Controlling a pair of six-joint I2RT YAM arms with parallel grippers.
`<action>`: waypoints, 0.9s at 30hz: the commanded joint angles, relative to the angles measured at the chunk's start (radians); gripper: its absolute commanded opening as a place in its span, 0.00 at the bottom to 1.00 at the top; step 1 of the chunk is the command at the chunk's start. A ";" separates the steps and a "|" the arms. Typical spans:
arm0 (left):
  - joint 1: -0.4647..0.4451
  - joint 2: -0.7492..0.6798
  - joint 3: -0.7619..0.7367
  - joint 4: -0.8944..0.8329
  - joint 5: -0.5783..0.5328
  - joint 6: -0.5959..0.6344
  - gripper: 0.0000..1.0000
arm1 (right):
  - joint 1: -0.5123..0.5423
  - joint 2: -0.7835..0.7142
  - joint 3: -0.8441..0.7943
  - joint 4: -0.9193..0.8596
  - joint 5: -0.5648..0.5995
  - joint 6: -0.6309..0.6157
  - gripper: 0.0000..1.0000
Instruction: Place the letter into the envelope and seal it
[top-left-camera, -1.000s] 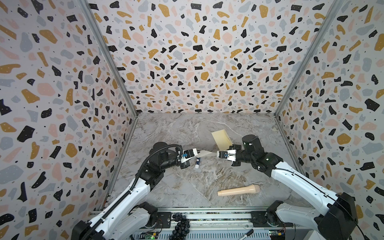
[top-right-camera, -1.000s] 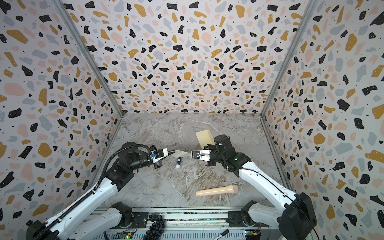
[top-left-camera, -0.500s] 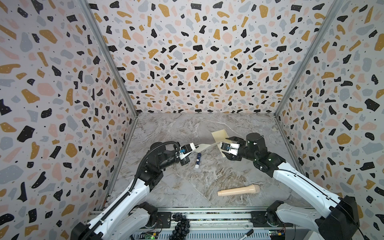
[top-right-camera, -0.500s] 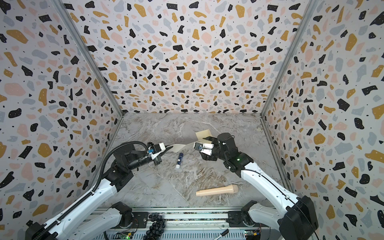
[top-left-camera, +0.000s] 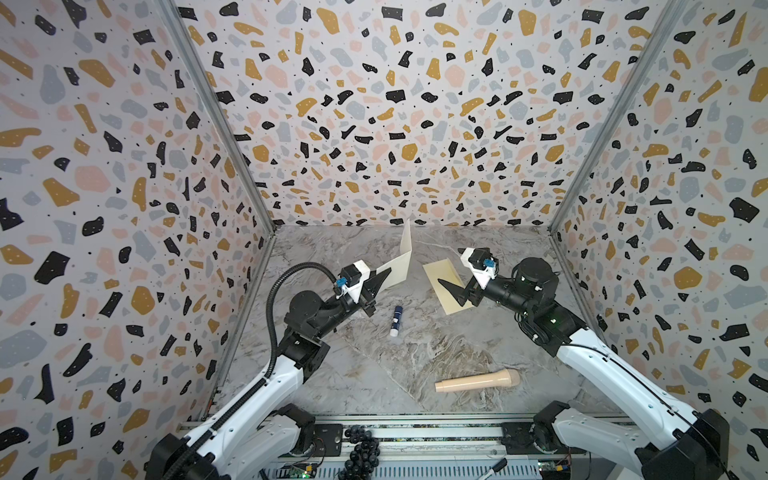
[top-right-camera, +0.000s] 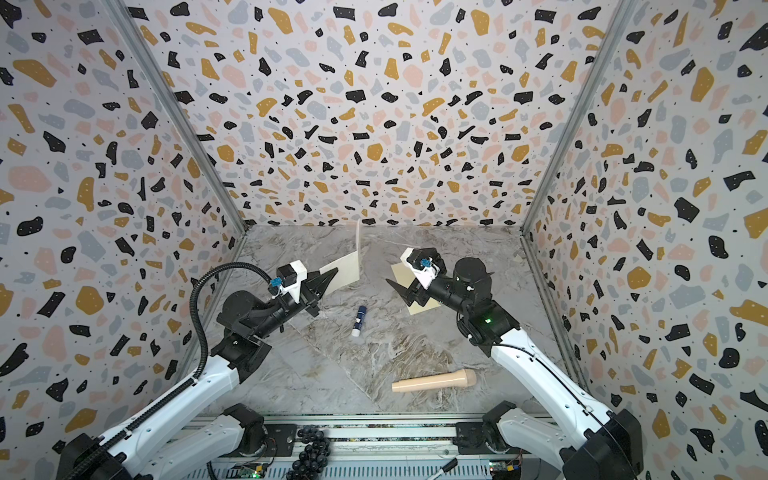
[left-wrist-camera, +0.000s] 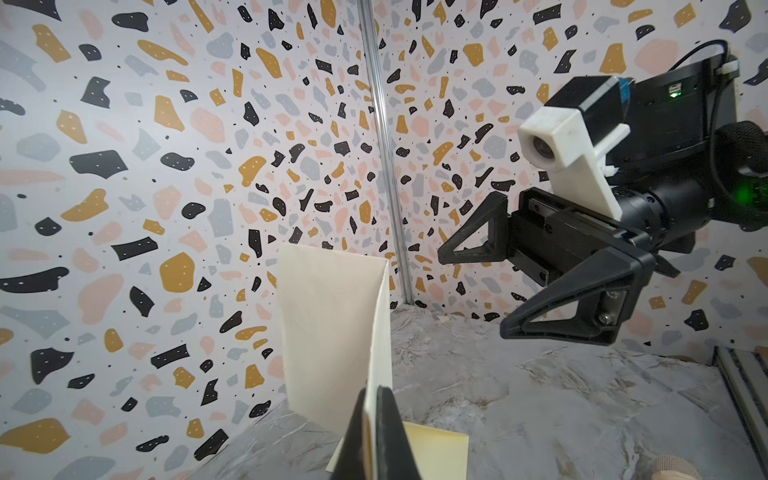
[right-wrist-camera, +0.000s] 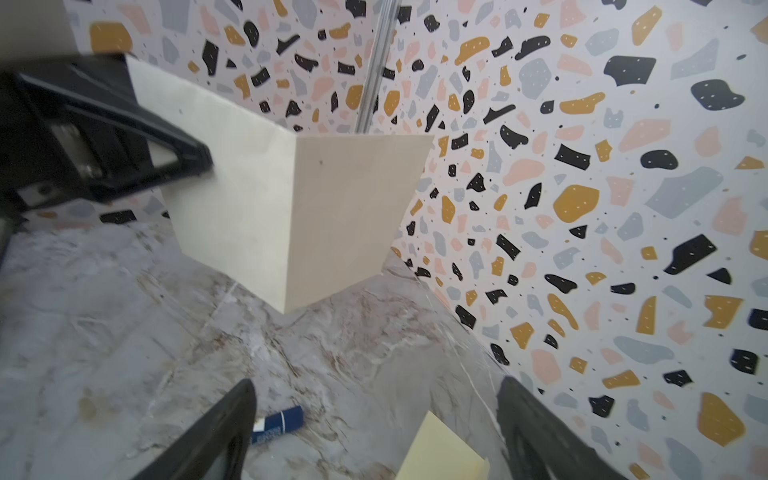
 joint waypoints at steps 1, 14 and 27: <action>0.005 0.009 -0.009 0.155 0.064 -0.081 0.00 | 0.001 0.039 0.055 0.126 -0.158 0.215 0.87; 0.005 0.013 -0.021 0.195 0.155 -0.118 0.00 | 0.092 0.161 0.108 0.195 -0.271 0.210 0.71; 0.002 0.010 -0.018 0.162 0.207 -0.114 0.00 | 0.114 0.170 0.091 0.236 -0.273 0.171 0.37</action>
